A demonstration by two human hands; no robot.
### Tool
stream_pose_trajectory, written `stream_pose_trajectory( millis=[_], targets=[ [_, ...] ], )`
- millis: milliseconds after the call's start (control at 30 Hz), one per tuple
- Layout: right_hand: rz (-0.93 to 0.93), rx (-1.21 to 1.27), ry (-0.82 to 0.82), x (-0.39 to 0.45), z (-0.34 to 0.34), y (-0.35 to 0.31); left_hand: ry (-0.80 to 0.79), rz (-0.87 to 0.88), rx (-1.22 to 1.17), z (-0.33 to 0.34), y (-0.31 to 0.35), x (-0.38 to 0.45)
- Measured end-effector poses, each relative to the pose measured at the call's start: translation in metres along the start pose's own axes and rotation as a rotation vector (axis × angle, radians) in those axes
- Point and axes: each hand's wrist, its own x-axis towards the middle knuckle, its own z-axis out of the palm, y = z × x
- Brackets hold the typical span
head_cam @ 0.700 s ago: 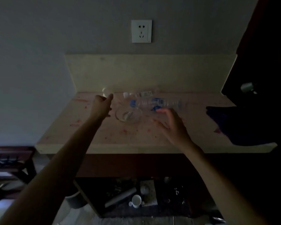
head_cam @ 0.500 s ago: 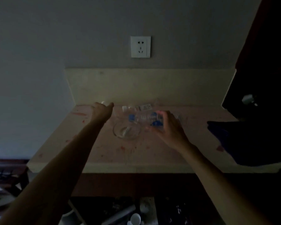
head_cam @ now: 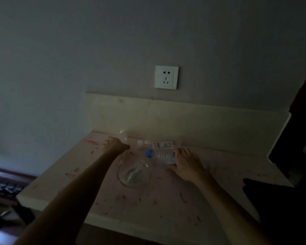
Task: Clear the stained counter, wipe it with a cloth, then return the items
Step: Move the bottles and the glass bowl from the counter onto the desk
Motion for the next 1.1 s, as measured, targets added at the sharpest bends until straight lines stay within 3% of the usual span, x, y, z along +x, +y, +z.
stream_pose_trajectory(
  millis=[133, 233, 400, 533, 667, 833, 967, 1100],
  targets=[
    [0.062, 0.124, 0.141, -0.002, -0.012, 0.001, 0.035, 0.004, -0.131, -0.016, -0.017, -0.001],
    [0.012, 0.266, 0.241, -0.003, -0.031, -0.024, 0.056, 0.06, -0.452, -0.043, -0.033, -0.02],
    [-0.099, 0.874, 0.271, -0.017, -0.068, -0.118, 0.163, 0.121, -0.946, -0.101, -0.074, -0.094],
    [-0.34, 1.3, 0.042, -0.04, -0.083, -0.211, 0.303, 0.139, -1.126, -0.142, -0.144, -0.16],
    [-0.434, 1.421, -0.259, -0.059, -0.034, -0.304, 0.476, 0.003, -1.049, -0.158, -0.248, -0.226],
    [-0.395, 1.233, -0.529, -0.092, 0.088, -0.402, 0.579, -0.405, -0.938, -0.13, -0.394, -0.287],
    [-0.224, 1.19, -0.95, -0.138, 0.178, -0.454, 0.618, -0.708, -0.989, -0.091, -0.485, -0.323],
    [-0.146, 1.071, -1.073, -0.153, 0.234, -0.517, 0.614, -0.889, -1.123, -0.083, -0.572, -0.325]
  ],
)
